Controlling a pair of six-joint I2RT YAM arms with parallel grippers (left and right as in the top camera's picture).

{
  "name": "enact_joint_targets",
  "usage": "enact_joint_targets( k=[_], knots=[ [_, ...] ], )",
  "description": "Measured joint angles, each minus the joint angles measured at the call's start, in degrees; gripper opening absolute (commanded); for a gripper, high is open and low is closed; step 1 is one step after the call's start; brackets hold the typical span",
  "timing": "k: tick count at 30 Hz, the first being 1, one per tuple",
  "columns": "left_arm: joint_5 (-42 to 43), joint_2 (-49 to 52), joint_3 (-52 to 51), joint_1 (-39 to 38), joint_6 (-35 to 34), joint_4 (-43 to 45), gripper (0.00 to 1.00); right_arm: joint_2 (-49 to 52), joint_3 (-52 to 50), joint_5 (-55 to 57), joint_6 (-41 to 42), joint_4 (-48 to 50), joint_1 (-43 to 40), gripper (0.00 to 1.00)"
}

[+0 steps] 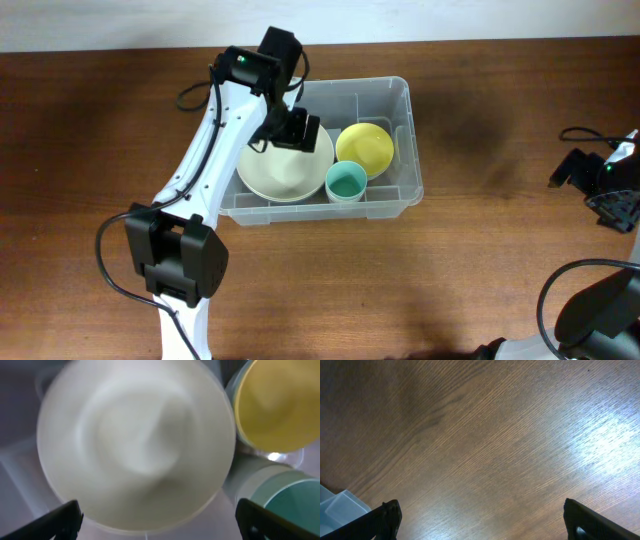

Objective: Pack container

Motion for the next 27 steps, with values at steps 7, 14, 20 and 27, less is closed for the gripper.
enact_joint_targets(
  k=[7,14,20,27],
  knots=[
    [1.1,0.0,0.0,-1.5,13.0,8.4,1.00,0.0,0.0,0.0,-0.1,0.0,0.0,0.99],
    [1.6,-0.4,-0.4,-1.9,19.9,14.2,1.00,0.0,0.0,0.0,0.0,0.0,0.0,0.99],
    [1.6,-10.4,-14.0,-1.4,24.4,28.7,1.00,0.0,0.0,0.0,0.0,0.0,0.0,0.99],
    [2.3,-30.2,-46.8,3.0,26.0,57.1,1.00,0.0,0.0,0.0,0.0,0.0,0.0,0.99]
  ],
)
